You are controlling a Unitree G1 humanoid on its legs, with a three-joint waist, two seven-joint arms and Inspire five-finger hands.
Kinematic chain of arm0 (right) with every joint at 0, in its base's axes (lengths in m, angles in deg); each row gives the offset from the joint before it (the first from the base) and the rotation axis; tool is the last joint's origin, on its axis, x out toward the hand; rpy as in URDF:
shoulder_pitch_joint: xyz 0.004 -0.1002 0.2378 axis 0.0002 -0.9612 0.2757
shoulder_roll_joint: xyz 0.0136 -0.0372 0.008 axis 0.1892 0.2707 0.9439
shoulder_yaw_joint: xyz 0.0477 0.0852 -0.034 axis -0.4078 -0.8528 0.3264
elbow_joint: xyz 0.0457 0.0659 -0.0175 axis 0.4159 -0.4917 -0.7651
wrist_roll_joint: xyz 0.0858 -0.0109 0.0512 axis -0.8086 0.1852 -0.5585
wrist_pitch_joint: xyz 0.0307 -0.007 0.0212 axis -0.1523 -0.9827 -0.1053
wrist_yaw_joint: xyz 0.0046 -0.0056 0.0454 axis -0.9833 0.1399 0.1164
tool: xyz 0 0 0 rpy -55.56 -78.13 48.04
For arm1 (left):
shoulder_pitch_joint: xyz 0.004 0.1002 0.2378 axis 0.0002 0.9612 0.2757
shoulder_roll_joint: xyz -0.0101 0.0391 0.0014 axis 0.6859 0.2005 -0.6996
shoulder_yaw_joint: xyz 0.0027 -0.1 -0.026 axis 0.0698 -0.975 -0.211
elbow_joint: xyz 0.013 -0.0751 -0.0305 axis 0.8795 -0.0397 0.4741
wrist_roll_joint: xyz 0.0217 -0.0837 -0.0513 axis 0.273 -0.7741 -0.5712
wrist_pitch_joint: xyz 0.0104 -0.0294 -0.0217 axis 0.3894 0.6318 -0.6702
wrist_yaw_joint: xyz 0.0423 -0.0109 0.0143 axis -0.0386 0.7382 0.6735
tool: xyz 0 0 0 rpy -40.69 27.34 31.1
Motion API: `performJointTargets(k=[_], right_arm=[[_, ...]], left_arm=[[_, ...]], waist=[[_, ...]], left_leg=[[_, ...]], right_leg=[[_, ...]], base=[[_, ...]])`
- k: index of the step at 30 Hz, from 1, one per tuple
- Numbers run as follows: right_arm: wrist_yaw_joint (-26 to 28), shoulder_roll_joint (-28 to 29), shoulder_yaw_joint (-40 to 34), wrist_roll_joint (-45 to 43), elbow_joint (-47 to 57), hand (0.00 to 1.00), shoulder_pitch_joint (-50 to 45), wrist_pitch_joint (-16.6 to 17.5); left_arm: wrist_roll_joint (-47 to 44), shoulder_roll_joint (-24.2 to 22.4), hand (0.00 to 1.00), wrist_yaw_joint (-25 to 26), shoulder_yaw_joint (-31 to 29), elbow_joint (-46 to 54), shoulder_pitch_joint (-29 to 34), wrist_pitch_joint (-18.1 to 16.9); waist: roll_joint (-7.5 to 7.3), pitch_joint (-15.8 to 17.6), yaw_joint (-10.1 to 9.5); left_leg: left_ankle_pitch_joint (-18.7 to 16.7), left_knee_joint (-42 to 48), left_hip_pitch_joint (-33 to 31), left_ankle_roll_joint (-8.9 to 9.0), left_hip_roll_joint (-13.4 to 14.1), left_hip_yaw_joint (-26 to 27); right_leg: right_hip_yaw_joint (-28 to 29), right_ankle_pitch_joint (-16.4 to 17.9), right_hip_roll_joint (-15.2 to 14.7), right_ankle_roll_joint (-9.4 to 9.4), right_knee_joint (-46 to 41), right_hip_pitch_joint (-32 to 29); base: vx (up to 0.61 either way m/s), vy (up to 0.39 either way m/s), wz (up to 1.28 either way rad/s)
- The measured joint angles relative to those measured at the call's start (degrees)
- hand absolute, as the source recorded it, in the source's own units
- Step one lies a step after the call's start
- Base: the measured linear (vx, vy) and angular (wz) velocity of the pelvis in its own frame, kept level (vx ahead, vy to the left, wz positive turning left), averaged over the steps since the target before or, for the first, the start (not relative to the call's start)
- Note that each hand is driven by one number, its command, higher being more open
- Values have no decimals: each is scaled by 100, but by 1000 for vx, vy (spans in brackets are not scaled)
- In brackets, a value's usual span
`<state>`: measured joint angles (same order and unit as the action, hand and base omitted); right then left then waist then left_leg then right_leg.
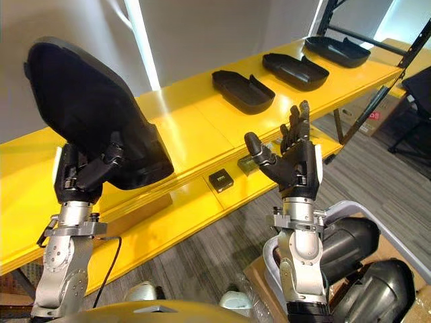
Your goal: Walk over and take three plastic housings, then place them on the shelf
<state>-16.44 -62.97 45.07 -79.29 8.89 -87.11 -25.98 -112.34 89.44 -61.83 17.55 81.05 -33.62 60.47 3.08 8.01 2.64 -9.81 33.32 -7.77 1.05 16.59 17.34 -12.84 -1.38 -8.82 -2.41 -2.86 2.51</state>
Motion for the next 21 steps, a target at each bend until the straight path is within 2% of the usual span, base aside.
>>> performJointTargets(k=[2, 3, 4, 5, 6, 8, 10, 12, 16, 18, 21], right_arm=[[-38, -37, -145, -35, -1, 100, -12, 1], [-123, -25, -280, -36, 2, 100, -20, 13], [-292, 26, -416, -5, 1, 100, -56, 100], [-356, 60, -447, 17, 2, 100, -71, 138], [-493, 160, -440, 127, -4, 100, -73, 145], [-579, 325, -269, 254, -5, 100, -78, 142], [-642, 448, -97, 488, 7, 100, -115, 145], [-747, 483, -85, 713, 6, 100, -117, 145], [-1006, 472, -181, 892, 6, 100, -202, 135], [-1089, 472, -285, 886, 6, 100, -268, 86], [-1078, 469, -472, 670, 7, 100, -389, 53]], left_arm=[[10, -30, 0, -66, 97, -157, -4, 4], [10, -52, 0, -139, 183, -218, -9, 5], [10, -30, 0, -257, 271, -239, -87, 7], [9, -11, 0, -273, 293, -239, -138, 7], [-6, 96, 0, -293, 295, -241, -217, 12], [-18, 267, 0, -287, 208, -241, -154, 30], [-62, 448, 0, -311, 117, -238, -130, 95], [-252, 485, 0, -353, 107, -219, -129, 95], [-274, 456, 0, -500, 330, -162, -157, 96], [-239, 459, 0, -546, 535, -160, -254, 103], [-225, 467, 0, -532, 867, -164, -753, 138]], waist=[[50, -8, 109], [125, -47, 170], [186, -85, 255], [168, -85, 253], [21, -64, 225], [-148, -104, 142], [-279, -187, 63], [-298, -212, 48], [-194, -279, 122], [-159, -300, 235], [-147, -310, 400]], left_leg=[[361, -583, 183, 76, 144, 158], [803, -1040, 374, 42, 204, 487], [696, -1611, 591, 437, -39, 620], [635, -1840, 658, 529, -148, 616], [615, -2159, 749, 576, -403, 611], [646, -2286, 815, 520, -631, 630], [648, -2409, 894, 477, -801, 615], [627, -2449, 873, 479, -810, 604], [617, -2442, 731, 583, -677, 703], [678, -2442, 717, 603, -582, 723], [726, -2463, 761, 672, -459, 799]], right_leg=[[-144, -36, -156, -63, -1, 9], [-296, -60, -265, -195, -7, 26], [-490, -76, -438, -403, -47, 58], [-590, -96, -529, -436, -68, 48], [-670, -144, -728, -511, -87, 43], [-844, -231, -926, -640, -84, 75], [-1072, -244, -1060, -659, -86, 195], [-1099, -235, -1065, -655, -87, 200], [-1057, -220, -896, -660, 26, 55], [-1050, -246, -813, -689, 27, 20], [-941, -256, -690, -668, 27, -35]], base=[[80, 246, 32], [106, 418, 76], [79, 394, 78], [45, 410, 79], [9, 314, 41], [-6, 264, 18], [-2, 149, 18], [-21, 39, 13], [0, -37, -9], [37, -52, -11], [57, -47, -20]])
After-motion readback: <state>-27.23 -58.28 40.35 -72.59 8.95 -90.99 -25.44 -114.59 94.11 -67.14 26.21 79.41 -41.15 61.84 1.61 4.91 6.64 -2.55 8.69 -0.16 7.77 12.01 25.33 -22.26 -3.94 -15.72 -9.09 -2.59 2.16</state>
